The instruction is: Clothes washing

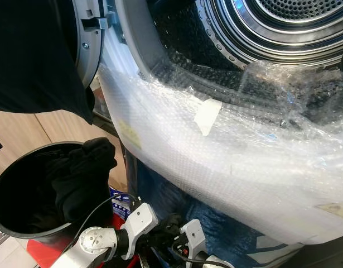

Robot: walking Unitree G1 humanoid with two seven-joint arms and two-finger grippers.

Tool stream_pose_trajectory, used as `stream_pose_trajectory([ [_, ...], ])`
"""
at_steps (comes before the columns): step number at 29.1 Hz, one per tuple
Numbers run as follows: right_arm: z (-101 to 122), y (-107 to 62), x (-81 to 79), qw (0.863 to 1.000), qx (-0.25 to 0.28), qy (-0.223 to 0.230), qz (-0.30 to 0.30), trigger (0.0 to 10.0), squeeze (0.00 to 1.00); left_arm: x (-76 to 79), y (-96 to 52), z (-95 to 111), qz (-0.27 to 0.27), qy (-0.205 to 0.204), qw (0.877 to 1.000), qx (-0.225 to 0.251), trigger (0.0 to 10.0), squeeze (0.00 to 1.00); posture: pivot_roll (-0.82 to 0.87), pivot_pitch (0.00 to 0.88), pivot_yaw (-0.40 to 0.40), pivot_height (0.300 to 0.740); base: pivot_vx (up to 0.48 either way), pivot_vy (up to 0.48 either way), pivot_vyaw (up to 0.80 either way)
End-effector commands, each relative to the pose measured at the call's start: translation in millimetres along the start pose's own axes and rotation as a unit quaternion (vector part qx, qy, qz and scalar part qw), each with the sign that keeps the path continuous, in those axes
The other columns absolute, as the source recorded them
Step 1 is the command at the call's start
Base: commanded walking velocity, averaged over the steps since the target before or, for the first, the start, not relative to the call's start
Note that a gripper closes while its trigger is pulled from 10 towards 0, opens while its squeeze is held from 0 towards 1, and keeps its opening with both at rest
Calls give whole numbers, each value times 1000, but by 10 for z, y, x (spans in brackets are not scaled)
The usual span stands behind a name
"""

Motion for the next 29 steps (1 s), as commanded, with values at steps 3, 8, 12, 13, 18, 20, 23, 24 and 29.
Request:
stream_pose_trajectory([
  [3,27,29,-21,1000,6,13,6,1412,0,8,-5,34,-2,-5,1000,7,0,0,76,121,-37,740,0,0,0],
  [8,67,40,-1,1000,22,19,-7,0,0,4,-3,36,0,-6,1000,8,0,0,76,121,-37,740,0,0,0],
  [12,89,39,14,999,27,13,-13,0,0,-5,-8,39,3,-4,1000,8,0,0,80,123,-37,740,0,0,0],
  [13,95,40,20,999,30,15,-16,0,0,-6,-9,39,3,-4,1000,8,0,0,79,123,-35,740,0,0,0],
  [18,146,37,54,998,47,29,-26,0,0,-16,-10,42,5,-4,1000,9,0,0,79,123,-35,740,0,0,0],
  [20,149,35,57,998,48,27,-25,0,0,-18,-11,42,6,-4,1000,9,0,0,79,123,-35,740,0,0,0],
  [23,153,29,75,998,49,28,-30,0,0,-21,-14,39,6,-5,1000,8,0,0,79,123,-35,740,0,0,0],
  [24,158,27,85,998,51,30,-33,0,0,-32,-17,33,10,-4,1000,8,0,0,79,123,-35,740,0,0,0],
  [29,211,23,109,996,71,42,-43,0,0,-65,-37,26,20,-4,1000,9,0,0,84,123,-38,740,0,0,0],
])
Point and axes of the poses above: a point about 5 cm out from each wrist's last joint towards the gripper, its own y axis pointing out of the wrist towards the gripper, its own z axis along the axis of the wrist's last joint, x = y × z, the point moved 5 cm from there along y, pointing out of the wrist towards the gripper, and after that the axes turned 4 degrees about -y, right-handed, at the moved point
